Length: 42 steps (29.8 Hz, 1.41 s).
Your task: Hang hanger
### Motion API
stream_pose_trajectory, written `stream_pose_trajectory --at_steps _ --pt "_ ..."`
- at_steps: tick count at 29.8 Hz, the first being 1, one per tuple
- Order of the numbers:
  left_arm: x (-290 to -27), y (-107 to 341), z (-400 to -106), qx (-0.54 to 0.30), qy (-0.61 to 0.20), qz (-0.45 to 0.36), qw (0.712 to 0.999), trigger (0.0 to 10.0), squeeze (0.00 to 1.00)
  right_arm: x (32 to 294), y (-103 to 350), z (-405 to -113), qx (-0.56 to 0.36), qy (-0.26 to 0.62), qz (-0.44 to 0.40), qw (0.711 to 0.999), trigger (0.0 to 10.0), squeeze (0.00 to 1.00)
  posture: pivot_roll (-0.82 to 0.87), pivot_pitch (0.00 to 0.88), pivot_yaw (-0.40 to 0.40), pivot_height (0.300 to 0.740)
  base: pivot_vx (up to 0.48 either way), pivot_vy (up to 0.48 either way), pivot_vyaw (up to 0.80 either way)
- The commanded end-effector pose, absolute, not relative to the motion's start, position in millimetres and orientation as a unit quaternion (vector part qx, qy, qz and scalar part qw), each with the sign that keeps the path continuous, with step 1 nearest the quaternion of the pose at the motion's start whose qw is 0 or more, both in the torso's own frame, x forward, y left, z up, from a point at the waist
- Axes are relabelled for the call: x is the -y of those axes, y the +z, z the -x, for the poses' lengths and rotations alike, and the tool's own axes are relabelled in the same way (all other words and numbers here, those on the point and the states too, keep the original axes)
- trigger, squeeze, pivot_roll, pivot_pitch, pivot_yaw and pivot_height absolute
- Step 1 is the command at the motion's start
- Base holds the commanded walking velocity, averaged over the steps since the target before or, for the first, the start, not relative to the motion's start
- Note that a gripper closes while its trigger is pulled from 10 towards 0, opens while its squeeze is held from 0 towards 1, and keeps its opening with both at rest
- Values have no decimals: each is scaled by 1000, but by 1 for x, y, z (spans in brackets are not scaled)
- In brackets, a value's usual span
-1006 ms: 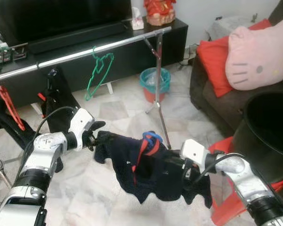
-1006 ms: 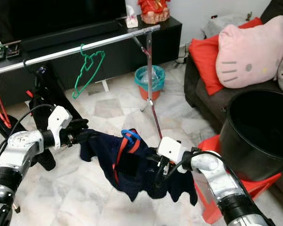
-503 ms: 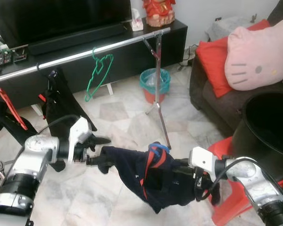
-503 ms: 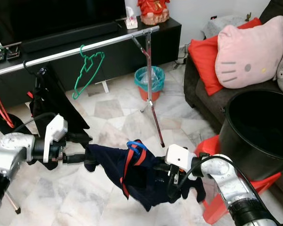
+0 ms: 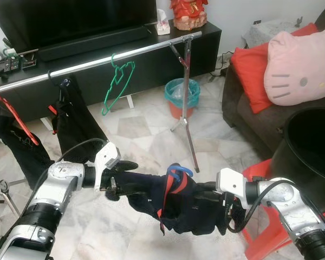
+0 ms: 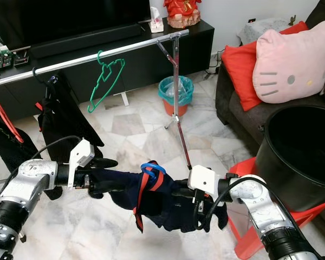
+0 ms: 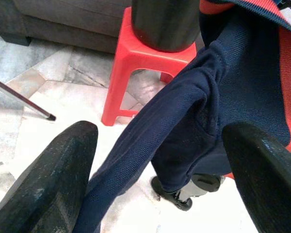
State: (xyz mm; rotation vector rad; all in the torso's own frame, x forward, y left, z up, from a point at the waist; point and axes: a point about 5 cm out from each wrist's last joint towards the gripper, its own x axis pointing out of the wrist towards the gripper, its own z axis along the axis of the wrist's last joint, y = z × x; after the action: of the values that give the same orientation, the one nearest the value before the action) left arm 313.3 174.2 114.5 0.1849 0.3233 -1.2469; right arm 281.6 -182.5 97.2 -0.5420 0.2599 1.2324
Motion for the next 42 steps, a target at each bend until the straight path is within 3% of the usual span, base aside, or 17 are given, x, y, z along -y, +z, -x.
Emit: stream_pose_trajectory --at_steps 1,5,19,20,22,24,25,26,27,42 --pt "-176 115 -312 -159 -587 -89 789 10000 0 179 106 -282 -97 574 246 775 10000 0 8 73 112 740 0 0 0" --pt "-177 112 -309 -174 -599 -99 775 10000 0 178 107 -283 -95 574 247 775 10000 0 8 75 114 740 0 0 0" --pt "-174 106 -310 -186 -594 -140 770 9843 0 176 110 -283 -90 579 244 773 10000 0 6 76 115 740 0 0 0" --pt "-174 105 -309 -188 -594 -141 770 8471 0 175 110 -284 -90 579 244 773 10000 0 5 75 115 740 0 0 0" --pt "-173 104 -309 -191 -592 -142 770 4078 0 175 111 -284 -89 578 245 774 10000 0 6 75 115 740 0 0 0" --pt "-173 102 -309 -195 -592 -145 768 4078 0 175 111 -284 -89 578 245 773 10000 0 6 75 115 740 0 0 0" --pt "-173 101 -309 -196 -592 -148 767 863 0 175 111 -284 -89 578 245 773 10000 0 5 75 115 740 0 0 0" --pt "-173 101 -309 -197 -592 -149 767 863 0 175 111 -284 -89 578 245 773 10000 0 5 75 115 740 0 0 0" --pt "-173 100 -308 -200 -593 -155 764 0 0 175 111 -284 -89 577 246 774 10000 0 4 75 114 740 0 0 0" --pt "-175 97 -307 -210 -598 -163 756 0 0 175 115 -288 -84 573 245 778 10000 0 5 75 115 740 0 0 0"
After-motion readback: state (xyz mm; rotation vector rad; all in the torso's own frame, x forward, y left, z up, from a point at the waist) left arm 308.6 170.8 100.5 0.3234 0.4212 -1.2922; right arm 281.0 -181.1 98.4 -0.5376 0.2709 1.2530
